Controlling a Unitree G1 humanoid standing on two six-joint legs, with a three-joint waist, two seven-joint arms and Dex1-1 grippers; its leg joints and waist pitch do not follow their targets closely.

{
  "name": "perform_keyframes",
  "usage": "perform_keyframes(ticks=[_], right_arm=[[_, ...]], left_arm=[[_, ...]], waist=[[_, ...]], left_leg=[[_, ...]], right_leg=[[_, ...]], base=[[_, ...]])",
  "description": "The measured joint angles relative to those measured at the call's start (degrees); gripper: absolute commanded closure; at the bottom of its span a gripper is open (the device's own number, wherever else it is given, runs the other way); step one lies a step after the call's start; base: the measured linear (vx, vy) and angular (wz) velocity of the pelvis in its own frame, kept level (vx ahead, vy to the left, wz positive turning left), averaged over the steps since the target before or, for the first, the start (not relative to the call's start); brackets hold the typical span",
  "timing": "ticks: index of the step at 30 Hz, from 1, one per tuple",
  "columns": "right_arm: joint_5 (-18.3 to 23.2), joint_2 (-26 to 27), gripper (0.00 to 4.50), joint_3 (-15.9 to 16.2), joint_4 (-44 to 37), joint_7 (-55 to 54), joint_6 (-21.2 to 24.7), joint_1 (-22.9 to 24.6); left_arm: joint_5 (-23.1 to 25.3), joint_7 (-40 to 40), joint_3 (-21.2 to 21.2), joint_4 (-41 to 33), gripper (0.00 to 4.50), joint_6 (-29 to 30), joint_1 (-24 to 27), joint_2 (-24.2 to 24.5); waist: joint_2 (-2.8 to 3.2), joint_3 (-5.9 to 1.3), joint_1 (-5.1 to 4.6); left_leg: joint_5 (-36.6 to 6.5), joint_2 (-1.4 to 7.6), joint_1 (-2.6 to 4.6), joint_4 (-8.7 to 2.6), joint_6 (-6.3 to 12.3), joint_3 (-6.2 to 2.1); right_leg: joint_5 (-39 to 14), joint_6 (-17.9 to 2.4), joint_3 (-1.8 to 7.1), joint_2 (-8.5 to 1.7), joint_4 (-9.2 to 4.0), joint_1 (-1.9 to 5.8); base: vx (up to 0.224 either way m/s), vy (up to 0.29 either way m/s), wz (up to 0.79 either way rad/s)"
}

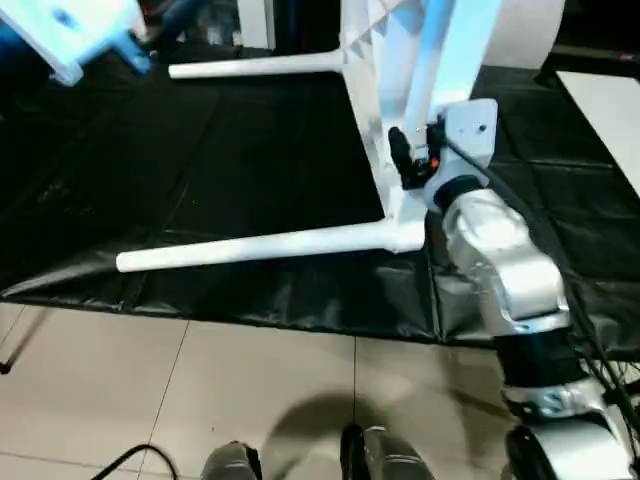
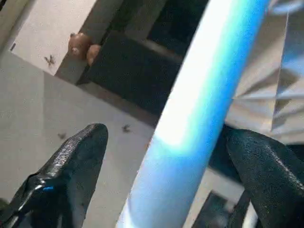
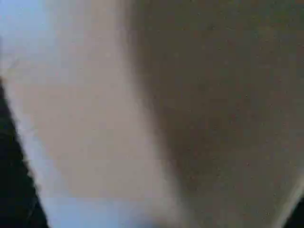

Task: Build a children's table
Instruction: Flip table

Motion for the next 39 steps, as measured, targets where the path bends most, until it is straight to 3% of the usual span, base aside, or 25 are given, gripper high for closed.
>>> perform_keyframes(ticks=[9, 10, 16, 25, 26, 31, 32, 39], right_arm=[[-0.64, 1.62, 2.04, -0.85, 3.3, 0.23, -3.74, -1.31], [-0.71, 1.71, 2.29, -0.89, 3.55, 0.24, -4.06, -1.32], [-1.64, 1.82, 2.54, -0.95, 4.49, 0.22, -4.74, -1.73], [-2.76, 1.93, 2.55, -1.34, 4.58, 0.22, -5.02, -1.75], [-2.92, 1.9, 2.55, -1.34, 4.54, 0.21, -4.93, -1.76], [-3.44, 1.58, 2.55, -1.32, 4.26, 0.29, -4.36, -1.76], [-3.6, 1.57, 2.55, -1.32, 4.26, 0.29, -4.34, -1.76], [-3.91, 1.2, 2.55, -1.22, 4.13, 0.53, -3.94, -1.79]], left_arm=[[8.3, 5.1, 0.37, -0.23, 0.0, -0.77, 4.03, 0.5], [9.16, 5.42, 0.51, -0.24, 0.0, -0.77, 4.22, 0.5], [12.15, 8.13, 1.9, 2.43, 0.0, -1.13, 4.61, 0.52], [12.43, 8.2, 1.92, 5.37, 0.82, -0.28, 3.95, -1.15], [12.36, 8.19, 1.9, 5.38, 1.1, -0.1, 3.95, -1.47], [12.33, 8.15, 1.89, 5.49, 1.41, -0.06, 3.95, -2.03], [12.23, 8.11, 1.88, 5.53, 1.65, -0.05, 3.95, -2.24], [12.69, 8.15, 1.9, 5.57, 2.11, 0.18, 4.06, -2.69]], waist=[[0.04, 0.02, 0.04], [0.0, 0.02, 0.03], [0.01, 0.02, -0.03], [0.13, 0.05, 0.07], [0.13, 0.06, 0.09], [0.15, 0.05, 0.12], [0.15, 0.05, 0.12], [0.17, 0.04, 0.17]], left_leg=[[0.05, 0.02, 0.06, 0.0, -0.08, 0.0], [0.05, 0.03, 0.05, 0.0, -0.08, 0.0], [0.06, 0.01, 0.05, 0.0, -0.09, 0.0], [0.06, 0.02, 0.03, 0.0, -0.08, 0.0], [0.06, 0.02, 0.03, 0.01, -0.08, 0.0], [0.06, 0.01, 0.03, 0.0, -0.08, 0.0], [0.06, 0.01, 0.03, 0.01, -0.08, 0.0], [0.06, 0.01, 0.04, 0.01, -0.08, 0.0]], right_leg=[[0.11, -0.17, -0.02, 0.0, 0.08, 0.01], [0.11, -0.17, -0.03, 0.0, 0.08, 0.01], [0.11, -0.17, -0.01, 0.0, 0.07, 0.01], [0.12, -0.2, -0.01, 0.0, 0.05, 0.01], [0.13, -0.21, -0.01, 0.0, 0.05, 0.01], [0.14, -0.23, -0.01, 0.0, 0.05, 0.01], [0.15, -0.24, -0.01, 0.0, 0.05, 0.01], [0.15, -0.25, -0.01, 0.0, 0.06, 0.02]], base=[[0.0, 0.0, 0.0], [0.0, 0.0, 0.0], [0.0, 0.0, 0.0], [0.0, 0.0, 0.0], [0.0, 0.0, 0.0], [0.0, 0.0, 0.0], [0.0, 0.0, 0.0], [0.0, 0.0, 0.0]])
